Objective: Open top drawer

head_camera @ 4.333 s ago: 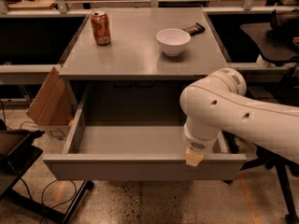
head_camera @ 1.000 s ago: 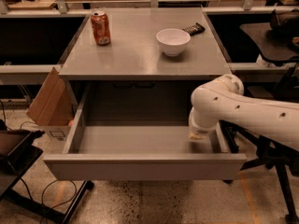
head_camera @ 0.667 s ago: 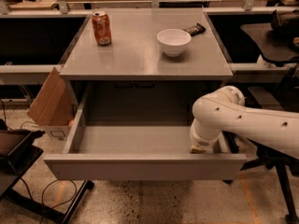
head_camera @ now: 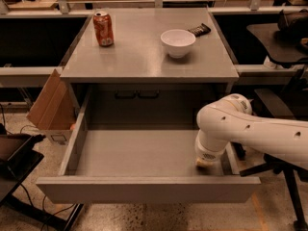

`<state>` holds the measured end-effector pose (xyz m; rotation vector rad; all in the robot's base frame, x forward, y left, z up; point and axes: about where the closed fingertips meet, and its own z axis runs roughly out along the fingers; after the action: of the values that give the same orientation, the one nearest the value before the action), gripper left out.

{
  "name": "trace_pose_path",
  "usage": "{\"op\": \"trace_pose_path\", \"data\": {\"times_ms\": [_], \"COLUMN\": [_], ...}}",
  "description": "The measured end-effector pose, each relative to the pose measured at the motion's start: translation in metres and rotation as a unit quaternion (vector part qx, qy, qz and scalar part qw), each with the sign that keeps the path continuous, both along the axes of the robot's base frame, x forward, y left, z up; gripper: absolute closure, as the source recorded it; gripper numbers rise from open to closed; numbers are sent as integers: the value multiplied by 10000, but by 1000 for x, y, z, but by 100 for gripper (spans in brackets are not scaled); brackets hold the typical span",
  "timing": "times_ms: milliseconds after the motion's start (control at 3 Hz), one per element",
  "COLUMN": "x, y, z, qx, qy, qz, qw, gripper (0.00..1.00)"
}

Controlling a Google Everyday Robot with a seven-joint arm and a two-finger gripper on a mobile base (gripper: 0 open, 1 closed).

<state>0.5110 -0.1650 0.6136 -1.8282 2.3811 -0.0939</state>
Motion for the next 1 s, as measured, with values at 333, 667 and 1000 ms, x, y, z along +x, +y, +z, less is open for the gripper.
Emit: {"op": "trace_pose_path", "data": {"times_ms": [333,667,1000], "x": [-19,-27,-11], "y": [6,2,-16], "z": [25,77,134], "qx": [21,-107,-197], "qy": [-38,-243,-395], "qz": [104,390,654], "qw": [9999,9989,9969], "gripper": [100,100,100]}}
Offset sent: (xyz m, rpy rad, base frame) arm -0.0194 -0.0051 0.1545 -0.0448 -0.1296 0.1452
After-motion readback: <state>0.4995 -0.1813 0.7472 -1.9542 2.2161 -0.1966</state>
